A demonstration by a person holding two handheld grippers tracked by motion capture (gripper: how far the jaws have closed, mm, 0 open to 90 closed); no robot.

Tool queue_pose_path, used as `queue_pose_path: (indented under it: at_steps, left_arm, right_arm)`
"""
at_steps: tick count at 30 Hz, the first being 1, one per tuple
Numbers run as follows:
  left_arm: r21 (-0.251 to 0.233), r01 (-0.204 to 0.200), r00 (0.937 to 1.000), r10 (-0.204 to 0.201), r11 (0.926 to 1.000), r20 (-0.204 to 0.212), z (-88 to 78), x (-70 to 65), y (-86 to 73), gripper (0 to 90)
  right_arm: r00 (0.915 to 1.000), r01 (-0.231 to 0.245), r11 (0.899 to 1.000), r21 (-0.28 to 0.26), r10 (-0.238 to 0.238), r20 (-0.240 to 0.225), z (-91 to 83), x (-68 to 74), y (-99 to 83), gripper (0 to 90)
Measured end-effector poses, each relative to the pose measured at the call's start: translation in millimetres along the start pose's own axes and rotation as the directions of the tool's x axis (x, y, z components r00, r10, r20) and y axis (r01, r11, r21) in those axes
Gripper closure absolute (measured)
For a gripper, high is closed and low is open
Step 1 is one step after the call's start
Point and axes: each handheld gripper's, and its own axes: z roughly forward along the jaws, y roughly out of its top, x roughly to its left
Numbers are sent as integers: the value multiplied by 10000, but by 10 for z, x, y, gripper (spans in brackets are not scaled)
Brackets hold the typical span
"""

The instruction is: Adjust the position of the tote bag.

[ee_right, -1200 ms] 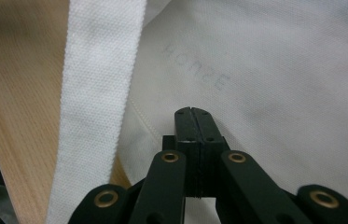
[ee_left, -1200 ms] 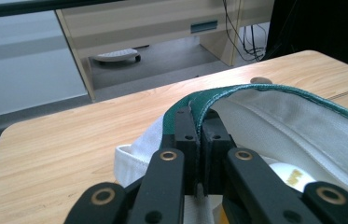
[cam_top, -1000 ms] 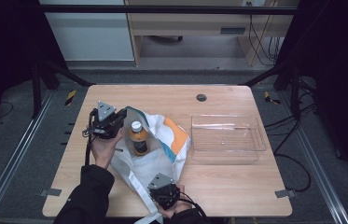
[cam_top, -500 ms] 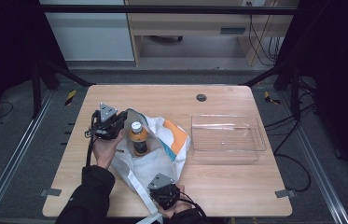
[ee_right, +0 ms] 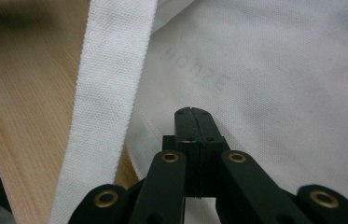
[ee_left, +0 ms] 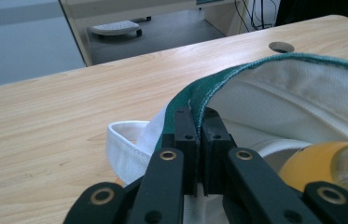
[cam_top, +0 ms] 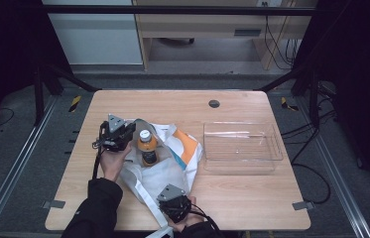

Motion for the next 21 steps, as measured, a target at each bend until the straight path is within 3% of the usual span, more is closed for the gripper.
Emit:
queue_pose_path:
  at_steps: [7,12,21]
  left_arm:
    - [132,12,9999,-15,9999,162,2,21,-11,858]
    - [61,129,9993,-131,9999,337,-71,40,-6,763]
    - [-143,8,9988,-1,9999,491,-381,102,11,608]
  right_arm:
    - [10000,-72,10000,-1,72,-51,3,-6,5,900]
    - [9998,-62,10000,30,63,-197,5,-30,10,900]
    - [9998,-35,10000,62,36,-210,5,-31,14,900]
